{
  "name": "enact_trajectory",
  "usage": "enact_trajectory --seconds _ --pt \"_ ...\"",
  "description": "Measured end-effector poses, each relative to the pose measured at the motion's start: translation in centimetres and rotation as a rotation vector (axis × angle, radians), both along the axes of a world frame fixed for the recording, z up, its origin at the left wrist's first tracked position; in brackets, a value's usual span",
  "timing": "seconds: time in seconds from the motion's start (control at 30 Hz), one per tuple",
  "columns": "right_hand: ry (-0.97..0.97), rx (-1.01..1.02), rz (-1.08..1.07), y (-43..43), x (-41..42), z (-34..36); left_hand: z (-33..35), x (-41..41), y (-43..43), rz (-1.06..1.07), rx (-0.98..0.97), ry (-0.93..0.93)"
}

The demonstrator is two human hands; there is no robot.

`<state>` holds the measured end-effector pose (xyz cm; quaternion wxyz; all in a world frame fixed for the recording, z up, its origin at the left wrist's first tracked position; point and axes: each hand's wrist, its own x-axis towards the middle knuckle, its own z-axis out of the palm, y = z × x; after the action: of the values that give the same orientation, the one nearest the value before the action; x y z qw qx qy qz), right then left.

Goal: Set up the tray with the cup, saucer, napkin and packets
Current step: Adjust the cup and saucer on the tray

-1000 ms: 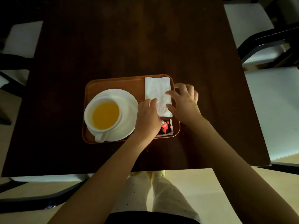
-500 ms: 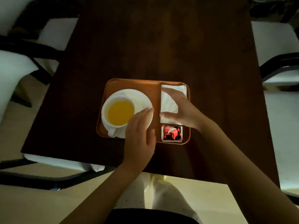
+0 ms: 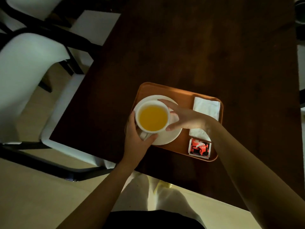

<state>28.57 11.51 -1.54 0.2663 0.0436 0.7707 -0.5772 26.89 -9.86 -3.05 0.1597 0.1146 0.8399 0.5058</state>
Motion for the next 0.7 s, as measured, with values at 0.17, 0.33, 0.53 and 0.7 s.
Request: enact_trajectory --seconds 0.17,0.33,0.53,0.7 --pt "0.027 -0.046 -0.191 -1.3 1.1 0.0 0.2 -1.9 -0.8 -0.125 0.041 -0.063" --pt "0.098 -0.015 -0.395 -3.2 2.7 0.1 1.2 -5.0 -1.0 -0.343 0.029 -0.085" --pt "0.199 0.088 -0.682 -6.3 4.2 0.0 2.1 -9.6 -0.2 -0.684 0.019 -0.213" --pt "0.216 0.163 -0.863 -8.5 4.7 -0.5 1.6 -11.7 1.1 -0.867 -0.067 -0.169"
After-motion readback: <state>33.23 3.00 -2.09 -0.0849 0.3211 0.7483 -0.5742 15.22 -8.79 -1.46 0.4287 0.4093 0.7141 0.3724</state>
